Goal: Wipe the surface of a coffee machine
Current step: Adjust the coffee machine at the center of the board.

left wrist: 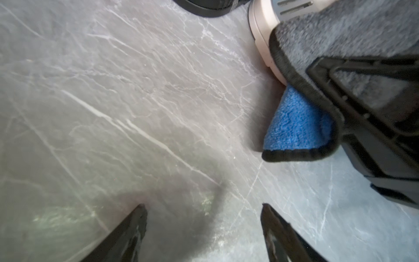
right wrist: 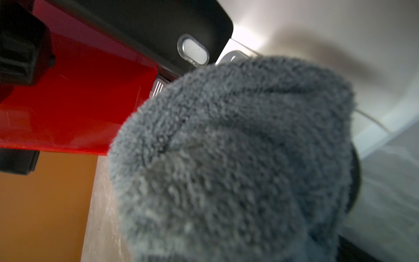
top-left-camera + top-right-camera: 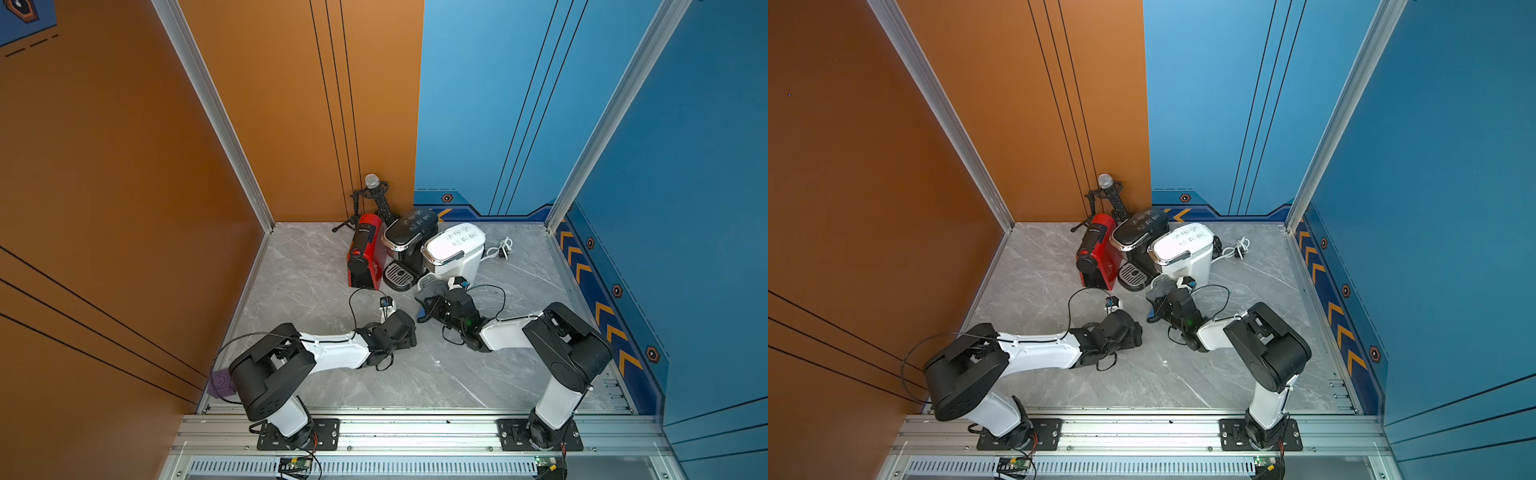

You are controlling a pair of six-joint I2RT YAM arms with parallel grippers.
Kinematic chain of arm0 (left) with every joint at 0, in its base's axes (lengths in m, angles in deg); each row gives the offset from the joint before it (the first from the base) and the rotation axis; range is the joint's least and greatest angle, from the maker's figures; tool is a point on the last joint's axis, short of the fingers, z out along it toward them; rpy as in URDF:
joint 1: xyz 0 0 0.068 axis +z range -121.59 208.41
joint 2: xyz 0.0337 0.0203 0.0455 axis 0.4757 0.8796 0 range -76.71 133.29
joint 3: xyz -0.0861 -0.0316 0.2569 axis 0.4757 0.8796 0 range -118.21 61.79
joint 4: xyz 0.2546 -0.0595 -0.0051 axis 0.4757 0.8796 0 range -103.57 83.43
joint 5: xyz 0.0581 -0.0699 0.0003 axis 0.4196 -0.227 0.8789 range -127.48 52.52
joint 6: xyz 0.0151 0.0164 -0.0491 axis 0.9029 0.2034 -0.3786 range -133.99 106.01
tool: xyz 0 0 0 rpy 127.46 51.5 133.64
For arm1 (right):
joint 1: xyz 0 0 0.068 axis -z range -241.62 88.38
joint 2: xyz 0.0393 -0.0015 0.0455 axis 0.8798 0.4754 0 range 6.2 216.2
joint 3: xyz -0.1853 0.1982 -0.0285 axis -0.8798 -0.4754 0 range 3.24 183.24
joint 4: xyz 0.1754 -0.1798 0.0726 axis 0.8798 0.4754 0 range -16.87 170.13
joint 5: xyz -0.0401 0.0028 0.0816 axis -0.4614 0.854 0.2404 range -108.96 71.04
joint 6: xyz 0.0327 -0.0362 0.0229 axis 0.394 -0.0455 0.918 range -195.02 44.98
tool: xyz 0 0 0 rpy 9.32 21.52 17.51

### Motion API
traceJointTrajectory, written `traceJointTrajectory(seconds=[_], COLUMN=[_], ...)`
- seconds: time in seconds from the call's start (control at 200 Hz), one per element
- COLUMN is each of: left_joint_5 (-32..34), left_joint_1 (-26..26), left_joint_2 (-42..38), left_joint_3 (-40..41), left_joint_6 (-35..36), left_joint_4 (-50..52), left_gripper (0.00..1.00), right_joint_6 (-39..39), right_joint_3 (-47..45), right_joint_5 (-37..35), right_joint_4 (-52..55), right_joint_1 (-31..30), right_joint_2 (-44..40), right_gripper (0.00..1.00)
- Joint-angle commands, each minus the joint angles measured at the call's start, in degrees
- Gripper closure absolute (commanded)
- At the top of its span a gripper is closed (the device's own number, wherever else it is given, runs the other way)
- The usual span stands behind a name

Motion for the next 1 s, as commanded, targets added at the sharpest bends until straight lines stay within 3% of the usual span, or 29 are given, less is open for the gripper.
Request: traceJointTrajectory(seconds=[0.0, 0.14, 0.545, 0.821, 0.996], left_joint_5=[1.21, 1.04, 1.05, 1.16, 0.17], left_joint_1=[-0.3, -0.26, -0.3, -0.3, -0.34], left_joint_2=[-1.0, -0.97, -1.52, -1.64, 0.48], left_joint_3=[0.59, 0.01, 0.21, -0.21, -2.04], left_joint_6=[-0.49, -0.05, 0.15, 0.3, 0.56], left_joint_4=[1.79, 1.81, 1.78, 1.78, 1.78], left_gripper=[0.2, 0.2, 0.2, 0.2, 0.2], right_joint_6=[5.0, 8.63, 4.08, 1.03, -0.04], right_joint_3=[0.93, -2.17, -4.41, -8.19, -8.85], right_joint_5=[-9.44, -13.89, -2.27, -0.99, 1.55], right_joint_4=[2.74, 8.25, 7.93, 12.18, 14.87], right_joint_1=[0.68, 3.72, 23.13, 32.08, 29.31], right_joint_2=[0.07, -1.8, -2.06, -11.14, -16.91], right_gripper=[0.91, 0.93, 0.93, 0.92, 0.92])
